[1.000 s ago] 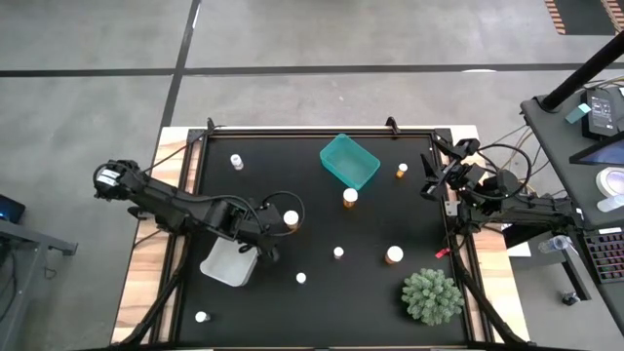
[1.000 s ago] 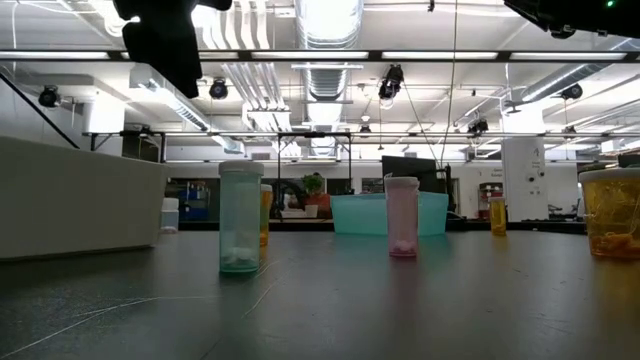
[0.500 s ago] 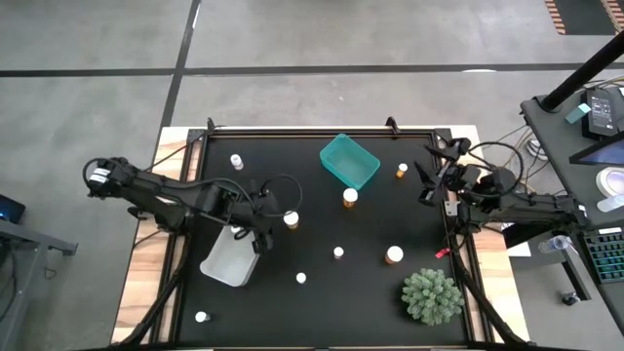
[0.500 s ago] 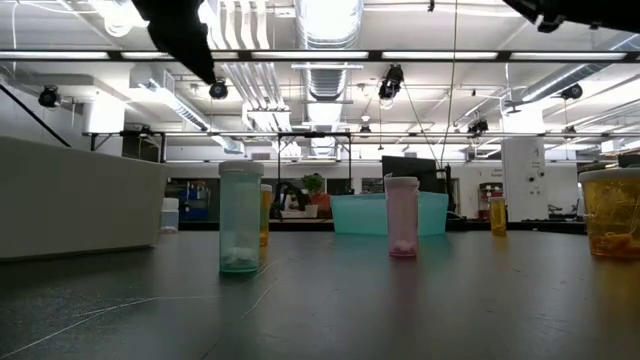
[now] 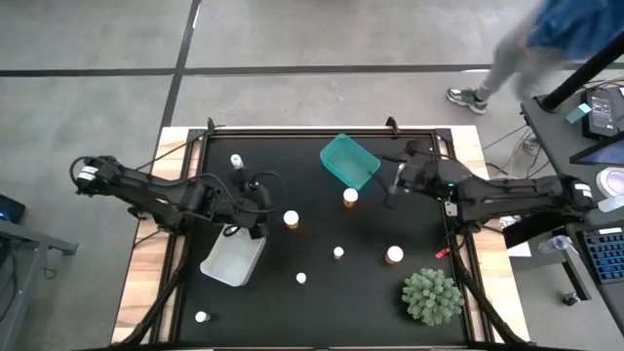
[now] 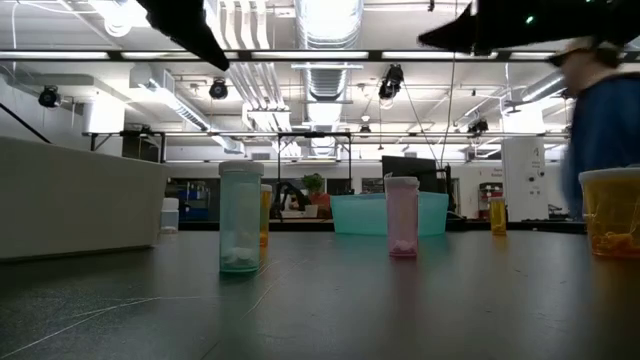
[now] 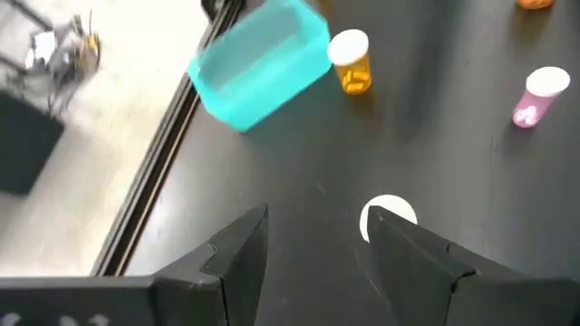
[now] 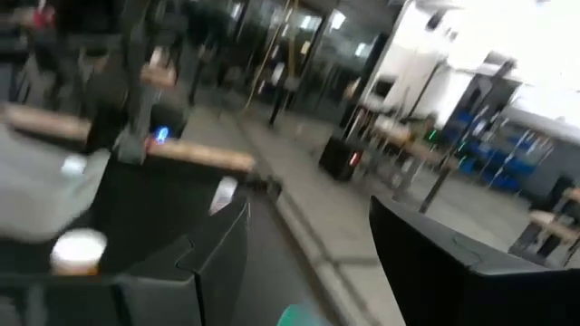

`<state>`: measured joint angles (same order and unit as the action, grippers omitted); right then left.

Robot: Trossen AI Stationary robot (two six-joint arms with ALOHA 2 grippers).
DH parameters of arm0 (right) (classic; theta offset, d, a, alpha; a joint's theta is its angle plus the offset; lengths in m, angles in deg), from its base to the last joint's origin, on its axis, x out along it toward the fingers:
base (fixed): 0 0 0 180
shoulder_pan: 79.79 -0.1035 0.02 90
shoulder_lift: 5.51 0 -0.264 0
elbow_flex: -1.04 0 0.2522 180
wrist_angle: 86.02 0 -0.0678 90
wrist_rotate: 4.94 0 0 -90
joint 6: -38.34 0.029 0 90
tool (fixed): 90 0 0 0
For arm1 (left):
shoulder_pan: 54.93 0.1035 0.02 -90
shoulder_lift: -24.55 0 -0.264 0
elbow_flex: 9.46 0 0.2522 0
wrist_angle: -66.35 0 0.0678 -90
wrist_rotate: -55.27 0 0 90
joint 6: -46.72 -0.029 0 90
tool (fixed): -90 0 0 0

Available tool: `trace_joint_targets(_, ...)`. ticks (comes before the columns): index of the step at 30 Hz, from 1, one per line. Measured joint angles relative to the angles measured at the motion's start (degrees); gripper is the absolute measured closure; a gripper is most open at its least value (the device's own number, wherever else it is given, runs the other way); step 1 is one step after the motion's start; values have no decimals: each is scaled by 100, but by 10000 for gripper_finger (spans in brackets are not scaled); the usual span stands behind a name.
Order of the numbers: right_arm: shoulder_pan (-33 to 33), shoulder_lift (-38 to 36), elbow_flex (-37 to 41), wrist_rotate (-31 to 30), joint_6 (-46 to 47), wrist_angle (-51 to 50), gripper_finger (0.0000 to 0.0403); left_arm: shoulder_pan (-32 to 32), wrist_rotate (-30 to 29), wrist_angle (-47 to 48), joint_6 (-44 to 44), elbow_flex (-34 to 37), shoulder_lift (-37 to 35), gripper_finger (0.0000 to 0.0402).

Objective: Pick and place medicine bottles into bin by pill shape (circle, oval)
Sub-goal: Put the middle left orange capsule bottle into the blue bin

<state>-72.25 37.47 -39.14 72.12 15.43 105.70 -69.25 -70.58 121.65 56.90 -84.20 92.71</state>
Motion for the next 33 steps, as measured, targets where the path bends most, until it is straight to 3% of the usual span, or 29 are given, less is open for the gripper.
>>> trace_joint_targets(4,-31,483,-378,-2,289,-6,184,2,-7,-1240,-902,743,-380,228)
trace_joint_targets(13,-287,1783,-1509,301,991,-1047,184,208,-9,-3921,-2747,2368,-1556,228)
trace_joint_targets(26,-617,3916,-3598,294,1260,-2712,184,1011,-409,-5985,-3930,3773,-3094,228)
trace_joint_targets(33,-620,4925,-4798,299,1475,-3736,184,1069,-415,-6091,-4084,4015,-3472,228)
